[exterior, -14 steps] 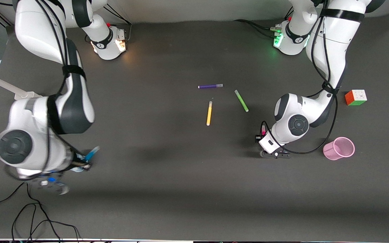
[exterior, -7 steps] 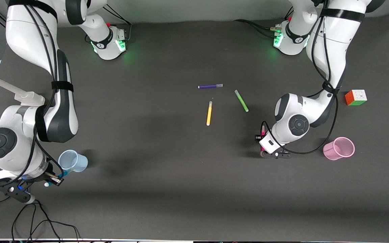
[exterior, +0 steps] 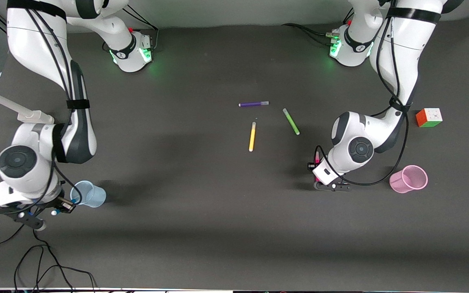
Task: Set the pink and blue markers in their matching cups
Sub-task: 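Carry the blue marker into the blue cup with the right gripper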
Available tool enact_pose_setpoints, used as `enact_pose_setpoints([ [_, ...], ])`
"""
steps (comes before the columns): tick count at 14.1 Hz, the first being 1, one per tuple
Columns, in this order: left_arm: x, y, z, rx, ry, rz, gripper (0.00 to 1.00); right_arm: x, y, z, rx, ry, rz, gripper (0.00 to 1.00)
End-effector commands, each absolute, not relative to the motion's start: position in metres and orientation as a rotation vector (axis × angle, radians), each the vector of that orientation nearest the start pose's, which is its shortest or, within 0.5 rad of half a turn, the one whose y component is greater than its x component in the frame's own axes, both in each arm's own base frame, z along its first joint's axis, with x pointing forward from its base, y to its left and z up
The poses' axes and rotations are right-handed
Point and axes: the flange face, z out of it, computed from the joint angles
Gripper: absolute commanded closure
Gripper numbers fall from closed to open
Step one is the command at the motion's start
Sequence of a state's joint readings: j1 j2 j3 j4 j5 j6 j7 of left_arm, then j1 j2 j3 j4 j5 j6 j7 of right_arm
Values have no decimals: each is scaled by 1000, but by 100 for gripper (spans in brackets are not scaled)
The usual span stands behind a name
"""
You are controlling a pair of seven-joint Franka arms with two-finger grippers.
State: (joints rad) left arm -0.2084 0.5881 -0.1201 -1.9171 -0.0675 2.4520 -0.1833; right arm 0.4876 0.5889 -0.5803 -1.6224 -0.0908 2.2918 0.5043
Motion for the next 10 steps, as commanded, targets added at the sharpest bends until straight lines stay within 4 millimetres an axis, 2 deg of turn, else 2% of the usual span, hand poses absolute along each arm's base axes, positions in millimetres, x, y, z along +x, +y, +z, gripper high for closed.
enact_pose_setpoints([
  [1,584,-198,184,-3220,130,113,100,681,-2,334,-3383,730,-424,100],
  [2,585,-198,192,-3222,132,99,100,681,-2,334,-3380,733,-433,100],
  [3,588,-198,210,-3225,130,70,100,680,-2,331,-3383,734,-429,100],
  [4,594,-191,240,-3217,134,60,100,680,-2,331,-3384,730,-432,100],
  [5,601,-189,277,-3198,193,54,100,680,-3,328,-3387,730,-429,30],
  [6,612,-171,314,-3172,205,63,100,681,-2,324,-3394,721,-431,1],
  [8,623,-143,374,-3130,292,92,100,681,-2,329,-3390,723,-435,0],
  [10,630,-95,414,-3083,448,59,100,681,-2,334,-3385,731,-436,0],
])
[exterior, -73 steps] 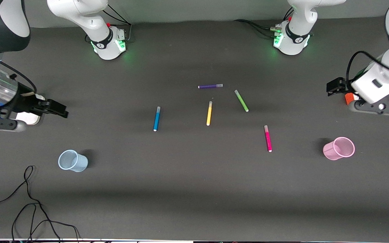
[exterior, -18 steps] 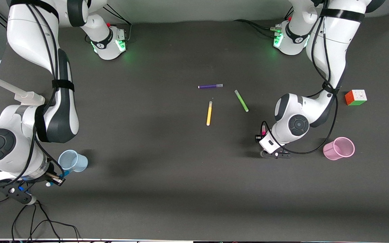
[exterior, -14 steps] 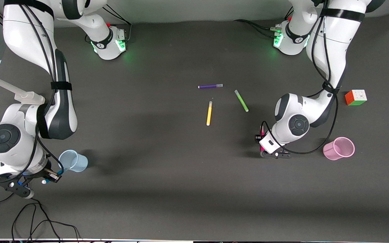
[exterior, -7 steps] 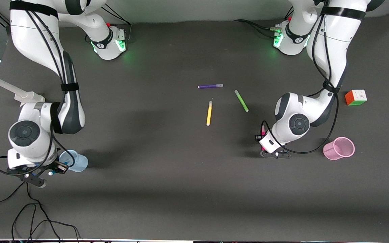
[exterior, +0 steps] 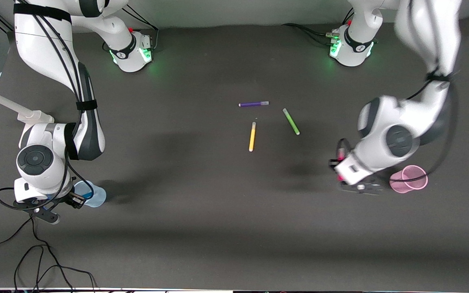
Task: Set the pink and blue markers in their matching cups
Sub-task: 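Carry the blue marker into the blue cup with the right gripper, then drop the pink marker into the pink cup while the right gripper withdraws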
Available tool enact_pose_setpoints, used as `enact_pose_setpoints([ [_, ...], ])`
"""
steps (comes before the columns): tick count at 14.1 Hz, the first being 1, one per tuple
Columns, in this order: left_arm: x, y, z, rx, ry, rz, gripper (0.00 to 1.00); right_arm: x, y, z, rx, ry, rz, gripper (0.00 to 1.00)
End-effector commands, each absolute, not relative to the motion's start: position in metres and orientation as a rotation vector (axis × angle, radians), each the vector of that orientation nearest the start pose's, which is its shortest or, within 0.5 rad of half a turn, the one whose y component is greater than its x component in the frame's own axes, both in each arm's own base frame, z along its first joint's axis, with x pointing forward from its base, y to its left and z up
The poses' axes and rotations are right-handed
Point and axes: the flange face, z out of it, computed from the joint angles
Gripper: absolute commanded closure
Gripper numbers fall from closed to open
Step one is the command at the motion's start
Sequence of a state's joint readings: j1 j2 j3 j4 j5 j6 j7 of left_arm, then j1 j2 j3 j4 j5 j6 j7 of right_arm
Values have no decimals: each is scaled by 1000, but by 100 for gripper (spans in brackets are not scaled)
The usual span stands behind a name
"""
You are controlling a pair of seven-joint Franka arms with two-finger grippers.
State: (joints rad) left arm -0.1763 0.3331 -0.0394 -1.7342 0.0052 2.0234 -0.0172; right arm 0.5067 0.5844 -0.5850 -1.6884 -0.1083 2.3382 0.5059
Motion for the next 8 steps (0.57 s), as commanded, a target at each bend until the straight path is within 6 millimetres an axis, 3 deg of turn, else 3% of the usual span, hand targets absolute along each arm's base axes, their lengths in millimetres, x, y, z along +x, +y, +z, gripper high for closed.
enact_pose_setpoints([
  [1,632,-73,424,-3063,588,31,100,682,-1,340,-3380,734,-441,0],
  [2,635,-40,433,-3053,673,-1,100,684,-1,350,-3377,737,-441,0],
  [4,637,1,436,-3035,769,-25,100,686,-3,373,-3372,769,-395,0],
  [6,644,38,428,-3002,921,-143,100,685,3,384,-3400,669,-349,0],
  [8,650,69,406,-3030,1067,-269,100,682,4,401,-3389,622,-362,0],
])
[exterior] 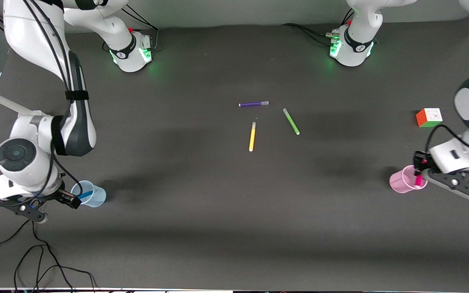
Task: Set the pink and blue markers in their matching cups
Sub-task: 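Drop the pink marker into the pink cup while the right gripper withdraws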
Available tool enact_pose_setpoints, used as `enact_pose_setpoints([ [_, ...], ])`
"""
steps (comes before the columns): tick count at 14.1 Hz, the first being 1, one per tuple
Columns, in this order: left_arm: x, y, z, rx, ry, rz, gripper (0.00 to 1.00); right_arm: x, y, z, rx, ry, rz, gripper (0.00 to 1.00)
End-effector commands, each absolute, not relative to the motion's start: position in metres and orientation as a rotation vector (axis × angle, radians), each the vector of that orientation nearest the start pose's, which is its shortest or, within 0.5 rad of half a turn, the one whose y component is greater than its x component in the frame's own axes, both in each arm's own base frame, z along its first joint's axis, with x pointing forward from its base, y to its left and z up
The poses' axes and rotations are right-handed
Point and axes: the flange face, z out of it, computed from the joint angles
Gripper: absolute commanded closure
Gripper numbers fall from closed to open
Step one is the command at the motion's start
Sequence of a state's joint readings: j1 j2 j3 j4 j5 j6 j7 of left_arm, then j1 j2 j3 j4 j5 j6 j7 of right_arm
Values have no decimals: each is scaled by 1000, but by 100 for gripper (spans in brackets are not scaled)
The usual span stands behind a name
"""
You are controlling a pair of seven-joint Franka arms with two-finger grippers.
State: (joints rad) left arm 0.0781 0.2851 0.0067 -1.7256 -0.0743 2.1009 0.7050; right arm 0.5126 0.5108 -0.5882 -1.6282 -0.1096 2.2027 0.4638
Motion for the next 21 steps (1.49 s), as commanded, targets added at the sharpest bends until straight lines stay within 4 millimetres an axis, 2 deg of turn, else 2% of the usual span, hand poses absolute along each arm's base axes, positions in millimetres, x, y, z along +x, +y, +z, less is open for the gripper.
enact_pose_setpoints([
  [1,650,80,393,-3047,1150,-351,100,679,3,411,-3372,631,-335,0],
  [2,648,87,380,-3044,1234,-408,100,677,5,423,-3347,597,-305,0],
  [4,641,113,351,-3072,1296,-446,100,676,10,455,-3283,526,-221,0],
  [6,638,117,335,-3075,1382,-506,100,672,16,483,-3267,473,-124,0],
  [7,635,131,326,-3081,1388,-524,100,667,18,496,-3250,443,-89,0],
  [9,634,137,304,-3080,1467,-594,100,653,16,525,-3166,355,-57,0],
  [11,619,145,276,-3117,1495,-657,100,631,10,548,-3106,267,46,0],
  [14,617,145,271,-3117,1522,-688,100,594,-7,584,-2999,237,60,0],
  [17,619,144,274,-3121,1532,-690,100,563,-23,599,-2972,138,45,0],
  [18,621,143,277,-3117,1531,-694,100,558,-28,604,-2987,132,35,0],
  [21,623,145,280,-3114,1526,-698,100,558,-24,608,-3006,220,32,0],
])
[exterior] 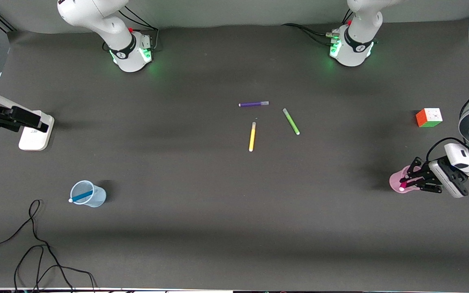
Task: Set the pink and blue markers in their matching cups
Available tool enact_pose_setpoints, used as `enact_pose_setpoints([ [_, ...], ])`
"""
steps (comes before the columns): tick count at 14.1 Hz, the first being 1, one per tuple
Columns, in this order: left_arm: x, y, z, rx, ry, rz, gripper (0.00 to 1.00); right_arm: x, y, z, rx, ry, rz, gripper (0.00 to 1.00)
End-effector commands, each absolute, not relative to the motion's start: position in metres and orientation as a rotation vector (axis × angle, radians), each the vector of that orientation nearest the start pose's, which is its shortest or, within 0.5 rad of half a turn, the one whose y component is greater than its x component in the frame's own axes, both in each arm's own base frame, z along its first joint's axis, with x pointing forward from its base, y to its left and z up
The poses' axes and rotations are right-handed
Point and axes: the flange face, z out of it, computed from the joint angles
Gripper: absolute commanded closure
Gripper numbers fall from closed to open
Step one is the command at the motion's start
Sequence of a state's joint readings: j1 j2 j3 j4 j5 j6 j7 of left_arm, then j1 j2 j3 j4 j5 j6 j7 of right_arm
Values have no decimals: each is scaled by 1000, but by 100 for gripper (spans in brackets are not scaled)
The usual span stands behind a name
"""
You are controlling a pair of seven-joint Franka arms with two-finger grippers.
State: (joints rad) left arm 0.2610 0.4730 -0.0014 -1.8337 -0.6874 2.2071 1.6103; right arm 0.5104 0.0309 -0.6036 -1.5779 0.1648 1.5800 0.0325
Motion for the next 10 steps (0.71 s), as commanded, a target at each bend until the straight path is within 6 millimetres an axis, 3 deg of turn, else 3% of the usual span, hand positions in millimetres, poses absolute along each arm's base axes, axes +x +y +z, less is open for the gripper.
enact_pose_setpoints([
  [1,624,144,282,-3108,1530,-702,85,557,-25,612,-3011,242,22,0],
  [2,625,144,283,-3102,1534,-701,73,557,-26,614,-3014,249,22,0],
  [4,625,145,284,-3097,1535,-703,67,554,-25,626,-3031,270,29,0],
  [5,627,146,287,-3091,1534,-707,52,554,-25,629,-3030,279,23,0],
  [10,629,146,291,-3087,1530,-716,51,549,-21,628,-3021,355,73,0],
])
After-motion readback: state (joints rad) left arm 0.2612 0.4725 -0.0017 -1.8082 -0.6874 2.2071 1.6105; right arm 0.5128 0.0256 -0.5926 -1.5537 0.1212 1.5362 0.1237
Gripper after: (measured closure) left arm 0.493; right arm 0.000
